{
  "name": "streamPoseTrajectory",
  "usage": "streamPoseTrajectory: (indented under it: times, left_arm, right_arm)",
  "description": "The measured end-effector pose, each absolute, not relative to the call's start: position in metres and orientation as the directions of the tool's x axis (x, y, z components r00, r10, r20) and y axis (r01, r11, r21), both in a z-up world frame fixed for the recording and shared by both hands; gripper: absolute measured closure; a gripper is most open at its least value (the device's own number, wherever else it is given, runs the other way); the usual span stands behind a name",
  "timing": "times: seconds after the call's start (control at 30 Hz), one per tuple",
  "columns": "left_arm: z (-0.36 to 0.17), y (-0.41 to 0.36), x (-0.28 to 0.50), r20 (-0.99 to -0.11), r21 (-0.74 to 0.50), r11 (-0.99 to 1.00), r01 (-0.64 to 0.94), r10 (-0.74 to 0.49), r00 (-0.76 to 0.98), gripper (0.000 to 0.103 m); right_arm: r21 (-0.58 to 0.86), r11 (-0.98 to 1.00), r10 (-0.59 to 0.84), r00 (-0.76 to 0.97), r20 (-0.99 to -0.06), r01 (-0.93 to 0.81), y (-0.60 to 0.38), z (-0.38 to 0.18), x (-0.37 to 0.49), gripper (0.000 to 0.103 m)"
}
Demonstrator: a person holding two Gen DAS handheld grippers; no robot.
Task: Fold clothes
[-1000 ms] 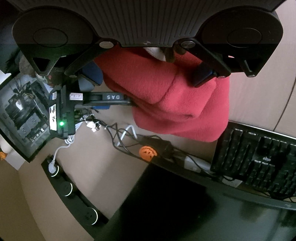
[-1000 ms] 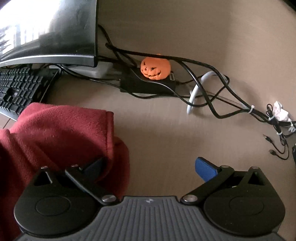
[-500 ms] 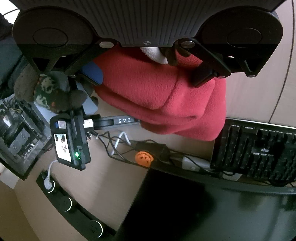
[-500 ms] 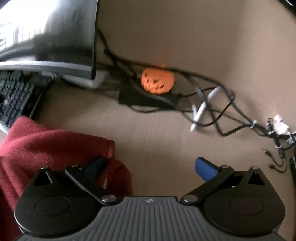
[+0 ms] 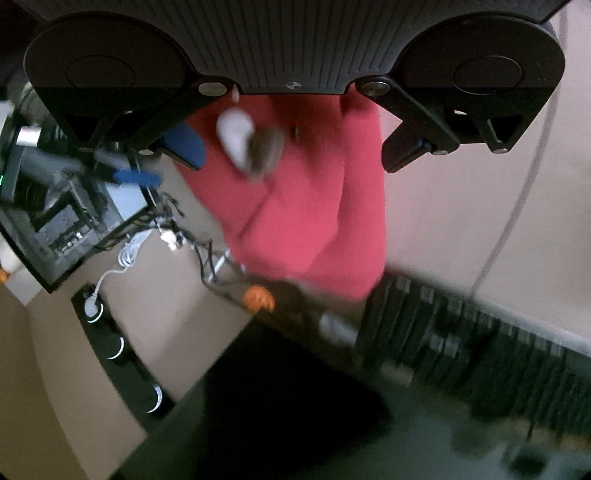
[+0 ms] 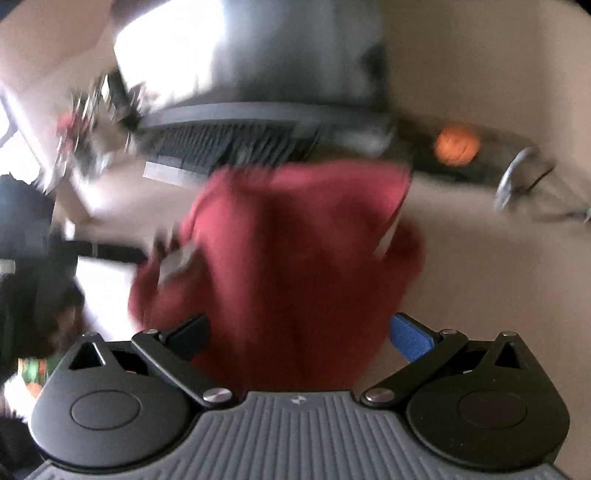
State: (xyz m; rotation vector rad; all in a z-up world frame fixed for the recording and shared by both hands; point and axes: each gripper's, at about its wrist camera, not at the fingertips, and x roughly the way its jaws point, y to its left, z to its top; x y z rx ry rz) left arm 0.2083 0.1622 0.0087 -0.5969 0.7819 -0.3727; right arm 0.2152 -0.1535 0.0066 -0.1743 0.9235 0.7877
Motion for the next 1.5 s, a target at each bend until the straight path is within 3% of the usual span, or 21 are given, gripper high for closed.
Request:
streamPoseTrajectory:
  times: [0.2, 0.4, 0.5, 0.6, 0.87, 1.1, 1.27, 1.4, 1.5]
  left_arm:
    - [0.003, 0.136, 0.192, -0.511, -0.67, 0.727, 0.147, -0.596, 0.619, 0.0]
    - [0.014, 0.116, 0.174, -0.479, -0.678, 0.695, 0.238, -0.664, 0.574, 0.0]
    - [0.016, 0.116, 0.166, -0.482, -0.667, 0.696, 0.267, -0.676, 0.557, 0.0]
    - [0.024, 0.13, 0.164, -0.502, -0.631, 0.729, 0.267, -0.645, 0.576, 0.0]
    - [0.041, 0.148, 0.194, -0.555, -0.546, 0.809, 0.218, -0.544, 0.629, 0.0]
    - [0.025, 0.132, 0.207, -0.622, -0.488, 0.84, 0.236, -0.524, 0.582, 0.0]
    - [0.01, 0.129, 0.212, -0.694, -0.417, 0.881, 0.225, -0.469, 0.547, 0.0]
    - [0.01, 0.139, 0.22, -0.66, -0.5, 0.843, 0.201, -0.52, 0.542, 0.0]
    - [0.008, 0.141, 0.231, -0.644, -0.545, 0.822, 0.167, -0.538, 0.544, 0.0]
  right_arm:
    - [0.139, 0.776, 0.486, 0.444, -0.752, -0.615, -0.157, 0.012, 0.224, 0.0]
    - [0.181, 0.783, 0.518, 0.464, -0.718, -0.595, -0.152, 0.017, 0.234, 0.0]
    - [0.112, 0.792, 0.44, 0.435, -0.786, -0.6, -0.131, -0.006, 0.234, 0.0]
    - [0.09, 0.803, 0.406, 0.43, -0.807, -0.589, -0.119, -0.024, 0.232, 0.0]
    - [0.106, 0.776, 0.467, 0.455, -0.758, -0.621, -0.163, 0.02, 0.191, 0.0]
    - [-0.077, 0.848, 0.202, 0.454, -0.868, -0.525, -0.187, -0.033, 0.155, 0.0]
    - [-0.105, 0.875, 0.167, 0.499, -0.851, -0.473, -0.184, -0.046, 0.151, 0.0]
    - [-0.066, 0.874, 0.202, 0.484, -0.852, -0.481, -0.191, -0.037, 0.157, 0.0]
    - [0.111, 0.884, 0.347, 0.479, -0.806, -0.454, -0.206, -0.009, 0.159, 0.0]
